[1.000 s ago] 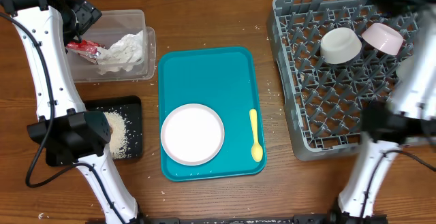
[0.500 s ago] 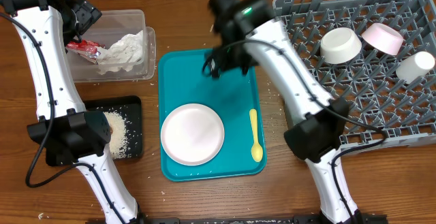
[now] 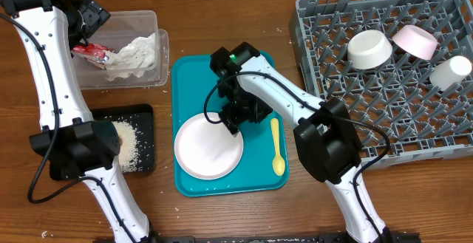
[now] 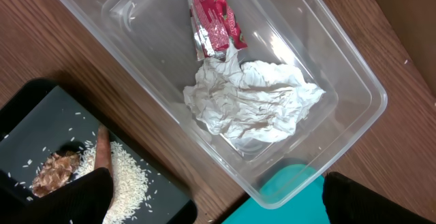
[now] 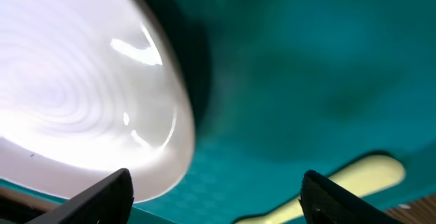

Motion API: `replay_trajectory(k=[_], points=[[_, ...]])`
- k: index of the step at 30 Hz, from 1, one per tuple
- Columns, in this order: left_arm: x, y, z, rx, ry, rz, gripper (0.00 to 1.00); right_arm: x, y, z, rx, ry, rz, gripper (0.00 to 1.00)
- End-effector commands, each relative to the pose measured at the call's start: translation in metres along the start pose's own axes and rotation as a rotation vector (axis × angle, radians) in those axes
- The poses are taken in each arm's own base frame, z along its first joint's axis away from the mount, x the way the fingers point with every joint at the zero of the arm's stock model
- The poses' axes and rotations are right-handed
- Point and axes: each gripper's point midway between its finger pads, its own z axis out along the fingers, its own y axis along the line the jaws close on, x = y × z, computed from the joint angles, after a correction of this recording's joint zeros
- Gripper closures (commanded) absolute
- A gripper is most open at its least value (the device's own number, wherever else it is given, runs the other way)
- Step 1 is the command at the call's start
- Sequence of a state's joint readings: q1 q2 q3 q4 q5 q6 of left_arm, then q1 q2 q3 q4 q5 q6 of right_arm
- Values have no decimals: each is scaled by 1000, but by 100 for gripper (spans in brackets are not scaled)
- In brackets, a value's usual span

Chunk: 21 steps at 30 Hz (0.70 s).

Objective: Sort waste into correct bins and load items into the dishwasher
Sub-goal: 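Move the right gripper back and pinch the white plate's rim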

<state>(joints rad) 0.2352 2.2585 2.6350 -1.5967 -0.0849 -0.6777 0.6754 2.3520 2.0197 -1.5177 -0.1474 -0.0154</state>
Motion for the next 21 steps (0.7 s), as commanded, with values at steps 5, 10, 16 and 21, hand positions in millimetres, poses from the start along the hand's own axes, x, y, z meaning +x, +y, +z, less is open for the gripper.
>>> replay_trajectory(k=[5,10,16,21], points=[[6,-6,4,2,13,12,0,-12,16,-7,-89,-67,-58,37],[6,-6,4,2,13,12,0,-24,16,-7,-91,-113,-63,40],[6,-6,4,1,12,13,0,-31,15,4,-91,-114,-63,45],[6,-6,4,2,13,12,0,-29,13,16,-90,-74,-55,52]])
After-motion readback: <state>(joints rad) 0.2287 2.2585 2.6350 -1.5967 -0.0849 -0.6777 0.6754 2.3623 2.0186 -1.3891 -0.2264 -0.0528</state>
